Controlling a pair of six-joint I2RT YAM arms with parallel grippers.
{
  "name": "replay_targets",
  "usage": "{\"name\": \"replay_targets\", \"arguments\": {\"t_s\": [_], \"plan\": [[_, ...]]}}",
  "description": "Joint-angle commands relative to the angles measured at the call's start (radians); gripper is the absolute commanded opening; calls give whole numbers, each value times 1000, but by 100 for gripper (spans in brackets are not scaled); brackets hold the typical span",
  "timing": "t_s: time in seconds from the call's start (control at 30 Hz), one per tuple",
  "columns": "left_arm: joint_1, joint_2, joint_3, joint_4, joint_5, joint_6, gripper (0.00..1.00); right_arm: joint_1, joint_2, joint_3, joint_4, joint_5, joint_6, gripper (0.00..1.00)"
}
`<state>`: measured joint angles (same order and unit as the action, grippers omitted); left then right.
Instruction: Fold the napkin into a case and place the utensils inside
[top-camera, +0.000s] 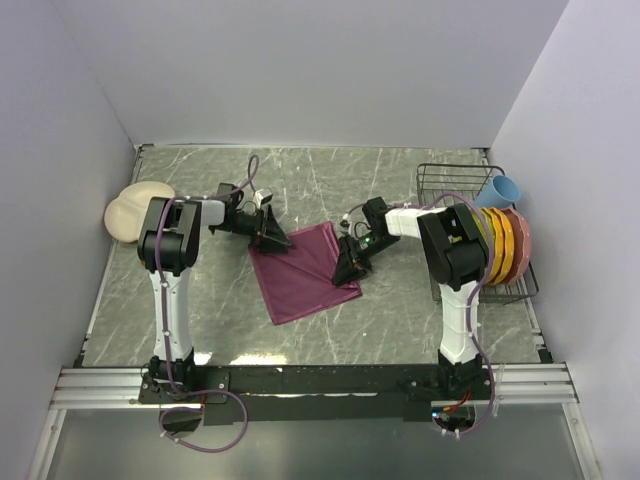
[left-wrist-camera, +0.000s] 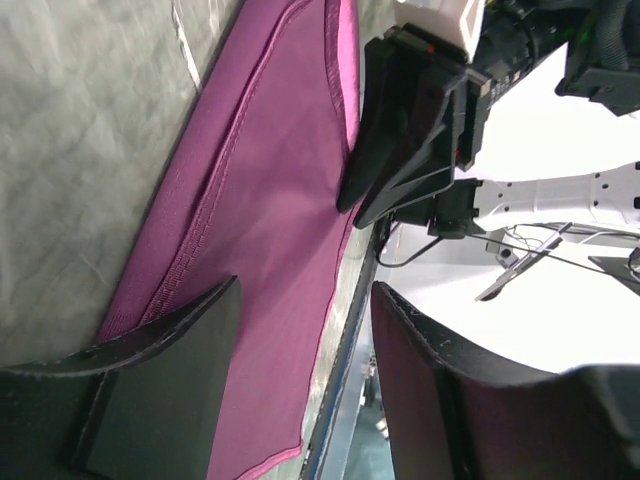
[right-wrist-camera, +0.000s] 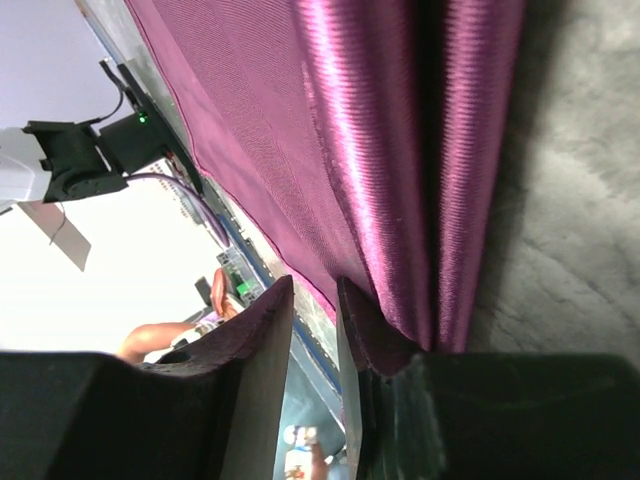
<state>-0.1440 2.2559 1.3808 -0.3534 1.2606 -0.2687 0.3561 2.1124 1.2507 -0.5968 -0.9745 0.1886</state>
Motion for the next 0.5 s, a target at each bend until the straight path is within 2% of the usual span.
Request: {"name": "replay_targets", "arguments": {"t_s": [0.0, 0.2, 0.47], "plan": [[-16, 2, 4, -45, -43, 89, 60, 18, -63, 36, -58, 89, -52, 35], [-16, -12, -29, -24, -67, 92, 59, 66, -190, 76, -48, 16, 38, 43], [-16, -6, -37, -64, -92, 135, 58, 146, -77, 89, 15, -16, 91, 48]]}}
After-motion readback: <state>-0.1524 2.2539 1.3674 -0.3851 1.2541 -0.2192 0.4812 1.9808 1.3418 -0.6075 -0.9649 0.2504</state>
